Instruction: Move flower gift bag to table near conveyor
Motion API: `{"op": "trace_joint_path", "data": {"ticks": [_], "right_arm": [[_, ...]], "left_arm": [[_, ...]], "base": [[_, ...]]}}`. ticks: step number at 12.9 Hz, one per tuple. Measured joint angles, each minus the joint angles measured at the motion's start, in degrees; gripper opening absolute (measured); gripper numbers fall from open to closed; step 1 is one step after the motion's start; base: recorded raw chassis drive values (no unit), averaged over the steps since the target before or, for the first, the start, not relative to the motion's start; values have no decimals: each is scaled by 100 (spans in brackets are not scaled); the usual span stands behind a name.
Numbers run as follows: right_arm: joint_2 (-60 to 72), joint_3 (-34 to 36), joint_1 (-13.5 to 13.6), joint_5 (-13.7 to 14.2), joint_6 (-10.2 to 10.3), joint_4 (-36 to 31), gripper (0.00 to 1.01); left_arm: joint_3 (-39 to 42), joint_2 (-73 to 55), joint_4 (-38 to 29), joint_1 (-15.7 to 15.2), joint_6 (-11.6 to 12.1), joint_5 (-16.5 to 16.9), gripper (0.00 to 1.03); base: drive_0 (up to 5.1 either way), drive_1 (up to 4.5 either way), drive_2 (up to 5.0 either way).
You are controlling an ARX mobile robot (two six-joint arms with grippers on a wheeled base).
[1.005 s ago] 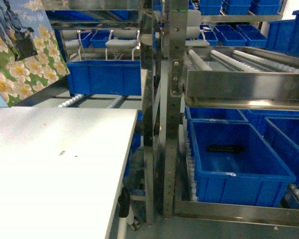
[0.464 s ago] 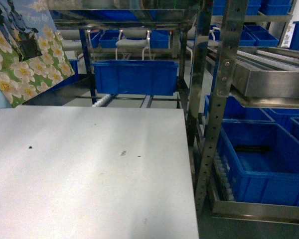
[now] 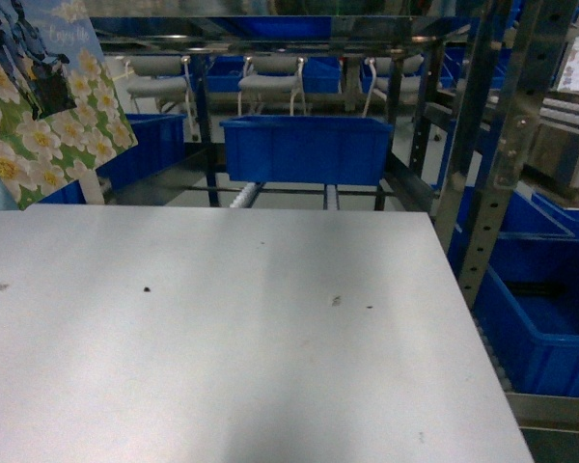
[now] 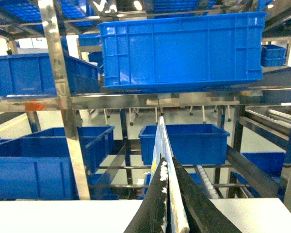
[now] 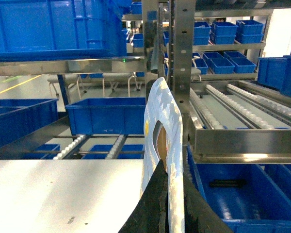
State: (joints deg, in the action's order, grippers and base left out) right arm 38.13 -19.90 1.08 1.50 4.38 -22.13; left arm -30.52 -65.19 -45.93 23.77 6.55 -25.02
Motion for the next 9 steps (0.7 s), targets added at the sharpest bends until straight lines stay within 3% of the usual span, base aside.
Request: {"op": "trace_joint_path", "data": {"ticks": [9], "right_arm": [[0, 0, -2, -2, 0, 9, 2]], "left_arm": [[0, 0, 2, 0, 0, 0, 2]], "base": [[-498, 243, 243]]}}
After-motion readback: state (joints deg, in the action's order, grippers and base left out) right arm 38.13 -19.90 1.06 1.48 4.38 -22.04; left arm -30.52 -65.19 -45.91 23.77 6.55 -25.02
